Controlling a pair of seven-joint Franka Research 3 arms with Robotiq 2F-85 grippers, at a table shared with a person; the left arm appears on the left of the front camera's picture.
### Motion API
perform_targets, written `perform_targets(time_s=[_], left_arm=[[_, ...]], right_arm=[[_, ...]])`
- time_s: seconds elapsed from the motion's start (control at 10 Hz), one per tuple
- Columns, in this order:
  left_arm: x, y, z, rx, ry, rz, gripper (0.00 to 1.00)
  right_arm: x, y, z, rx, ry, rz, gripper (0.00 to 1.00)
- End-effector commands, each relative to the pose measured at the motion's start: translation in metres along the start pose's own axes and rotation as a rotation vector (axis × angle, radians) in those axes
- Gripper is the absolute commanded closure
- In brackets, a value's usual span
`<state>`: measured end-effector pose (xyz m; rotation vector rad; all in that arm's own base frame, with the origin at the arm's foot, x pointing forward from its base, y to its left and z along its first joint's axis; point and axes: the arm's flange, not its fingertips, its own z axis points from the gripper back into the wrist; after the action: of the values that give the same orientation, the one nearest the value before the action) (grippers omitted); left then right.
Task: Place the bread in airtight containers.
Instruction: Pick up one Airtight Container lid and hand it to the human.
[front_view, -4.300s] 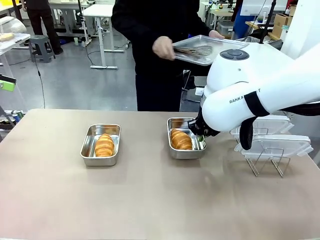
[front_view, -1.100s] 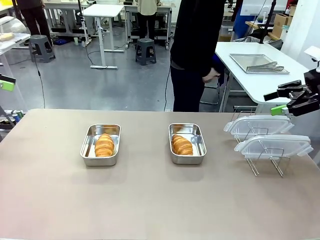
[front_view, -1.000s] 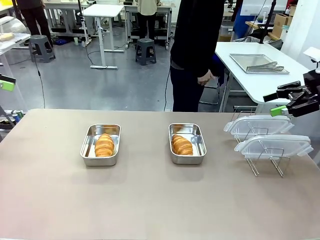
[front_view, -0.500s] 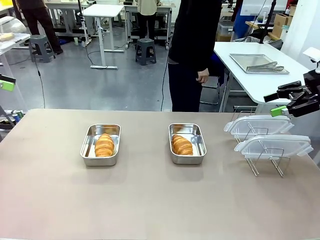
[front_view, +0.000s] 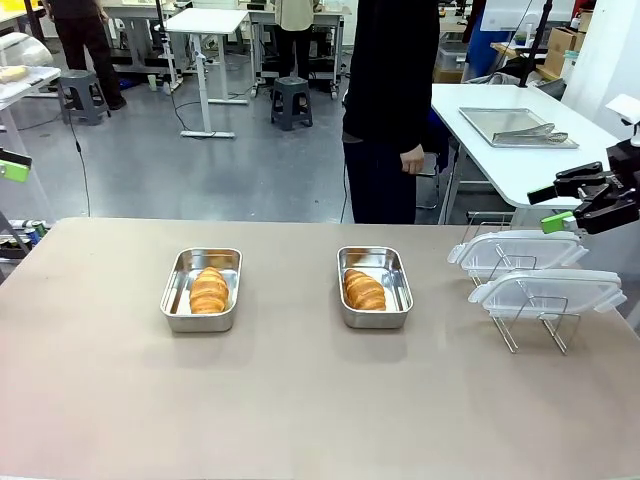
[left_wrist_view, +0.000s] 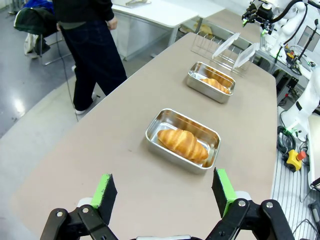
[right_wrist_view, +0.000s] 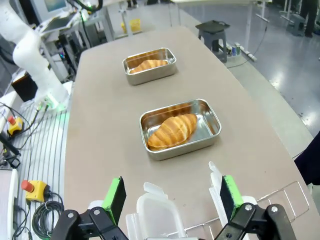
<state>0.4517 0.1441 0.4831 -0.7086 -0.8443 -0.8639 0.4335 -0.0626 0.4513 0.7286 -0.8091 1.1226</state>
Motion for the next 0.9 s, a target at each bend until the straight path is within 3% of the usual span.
perform_targets(time_s=[0.0, 0.5, 0.8], left_arm=[[0.002, -0.002, 0.0, -0.005, -0.006, -0.008, 0.0], [0.002, -0.002, 0.0, -0.005, -0.006, -0.008, 0.0], [0.002, -0.002, 0.0, -0.005, -0.006, -0.008, 0.0]], right_arm=[[0.0, 0.0, 0.0, 0.0, 0.0, 0.0, 0.0], [0.009, 0.061, -0.014, -0.023, 0.352, 0.29, 0.0], [0.02, 0.081, -0.019, -0.068, 0.564, 0.27, 0.0]])
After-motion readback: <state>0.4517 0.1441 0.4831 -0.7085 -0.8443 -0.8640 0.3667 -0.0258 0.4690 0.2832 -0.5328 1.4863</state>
